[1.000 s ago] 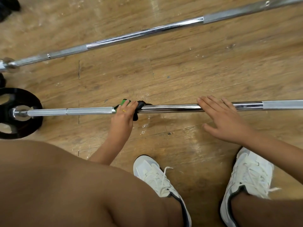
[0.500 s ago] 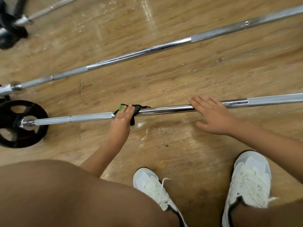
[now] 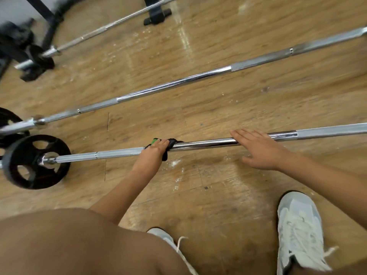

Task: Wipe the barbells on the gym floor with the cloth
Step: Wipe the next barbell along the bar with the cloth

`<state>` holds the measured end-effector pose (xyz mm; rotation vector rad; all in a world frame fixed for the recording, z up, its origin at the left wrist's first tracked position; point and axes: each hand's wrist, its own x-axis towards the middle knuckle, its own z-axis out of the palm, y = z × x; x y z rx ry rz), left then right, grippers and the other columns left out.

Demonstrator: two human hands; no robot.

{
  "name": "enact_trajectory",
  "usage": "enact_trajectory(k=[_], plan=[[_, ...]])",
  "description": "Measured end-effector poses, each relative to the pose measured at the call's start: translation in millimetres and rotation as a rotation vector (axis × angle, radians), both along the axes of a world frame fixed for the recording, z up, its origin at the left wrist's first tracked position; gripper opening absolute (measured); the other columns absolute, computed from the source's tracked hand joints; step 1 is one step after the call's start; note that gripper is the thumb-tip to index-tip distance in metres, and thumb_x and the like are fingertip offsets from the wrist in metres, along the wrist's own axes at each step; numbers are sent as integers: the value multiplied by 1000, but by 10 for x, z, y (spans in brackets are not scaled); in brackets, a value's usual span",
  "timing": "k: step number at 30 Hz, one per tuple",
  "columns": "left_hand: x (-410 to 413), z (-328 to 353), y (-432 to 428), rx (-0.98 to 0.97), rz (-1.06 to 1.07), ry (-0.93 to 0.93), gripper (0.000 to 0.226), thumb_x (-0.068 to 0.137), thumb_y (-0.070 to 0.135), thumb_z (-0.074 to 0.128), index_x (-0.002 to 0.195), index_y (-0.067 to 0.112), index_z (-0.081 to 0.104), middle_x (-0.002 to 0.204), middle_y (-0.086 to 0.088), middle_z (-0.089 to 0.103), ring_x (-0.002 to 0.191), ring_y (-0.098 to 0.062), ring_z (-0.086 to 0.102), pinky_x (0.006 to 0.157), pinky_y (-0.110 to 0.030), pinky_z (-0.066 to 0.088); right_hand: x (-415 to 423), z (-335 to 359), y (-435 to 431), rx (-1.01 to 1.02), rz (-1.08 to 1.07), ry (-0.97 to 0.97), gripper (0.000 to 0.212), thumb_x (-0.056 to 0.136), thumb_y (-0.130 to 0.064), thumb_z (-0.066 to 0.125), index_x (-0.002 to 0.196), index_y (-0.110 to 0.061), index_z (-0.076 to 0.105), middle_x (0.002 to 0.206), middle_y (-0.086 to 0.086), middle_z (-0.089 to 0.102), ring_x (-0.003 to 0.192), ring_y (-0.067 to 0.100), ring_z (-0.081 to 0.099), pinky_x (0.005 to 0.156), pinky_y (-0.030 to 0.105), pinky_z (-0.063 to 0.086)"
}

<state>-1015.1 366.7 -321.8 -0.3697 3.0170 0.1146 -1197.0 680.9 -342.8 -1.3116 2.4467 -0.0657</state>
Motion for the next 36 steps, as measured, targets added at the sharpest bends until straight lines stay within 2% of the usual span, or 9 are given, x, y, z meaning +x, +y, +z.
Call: enact_trajectory(k=[3, 7, 11, 13, 15, 23, 27, 31, 36], plan=[[53, -122, -72, 15, -43, 74, 46, 86, -8, 58, 119, 23, 56, 94, 9, 49, 76, -12, 43, 56, -29, 30, 4, -28, 97, 2, -11, 12, 87, 96, -42, 52, 161, -25, -4, 169, -3, 1, 155, 15, 0, 122, 35, -1], [258, -174, -350, 120, 164, 169, 36, 91, -3, 55, 113, 26, 60, 92, 2, 61, 76, -27, 56, 59, -35, 37, -8, -68, 113, -25, -10, 31, 86, 88, -53, 39, 160, -28, -2, 169, -3, 6, 155, 16, 3, 121, 33, 0], [328, -229, -382, 92, 181, 261, 42, 90, -6, 56, 117, 25, 62, 92, 2, 52, 81, -28, 52, 60, -35, 37, 55, -104, 103, 0, -8, 80, 92, 83, -56, 34, 159, -22, -4, 168, 5, 8, 155, 22, 3, 121, 38, -2], [289, -247, -185, 50, 107, 344, 47, 82, -14, 63, 117, 16, 66, 99, -2, 57, 89, -26, 51, 60, -37, 42, 110, -131, 8, 21, 54, 165, 96, 86, -46, 49, 160, -10, -1, 168, 13, 6, 155, 27, 2, 122, 42, -4], [258, -309, -25, 41, 48, 386, 57, 73, -21, 70, 121, 9, 67, 118, -8, 68, 108, -34, 62, 67, -52, 57, 169, -196, -162, -21, 170, 251, 97, 78, -39, 58, 157, -2, 18, 163, 20, 23, 152, 33, 18, 120, 47, 5], [462, -523, -346, 144, 178, 336, 61, 89, -15, 58, 140, 18, 53, 143, -4, 58, 135, -35, 50, 97, -56, 50, 320, -290, -747, -105, 343, 282, 95, 76, -34, 60, 157, -2, 22, 165, 18, 19, 153, 32, 19, 120, 50, 12], [545, -586, -437, 173, 237, 368, 58, 93, -11, 56, 141, 20, 49, 145, -6, 56, 139, -33, 45, 96, -56, 50, 301, -308, -801, -110, 352, 285, 101, 75, -34, 68, 158, -3, 20, 166, 17, 16, 153, 30, 16, 121, 47, 12], [455, -619, -294, 156, 240, 421, 56, 85, -17, 58, 137, 4, 58, 141, -14, 59, 136, -42, 47, 109, -63, 38, 294, -301, -808, -126, 338, 260, 97, 78, -38, 60, 159, -5, 19, 166, 15, 17, 153, 29, 17, 121, 45, 14], [489, -589, -364, 119, 135, 384, 64, 83, -21, 58, 141, 7, 56, 144, -10, 57, 139, -36, 47, 113, -61, 35, 245, -287, -817, -109, 335, 241, 93, 80, -40, 52, 159, -8, 16, 165, 13, 19, 153, 28, 18, 121, 44, 16]])
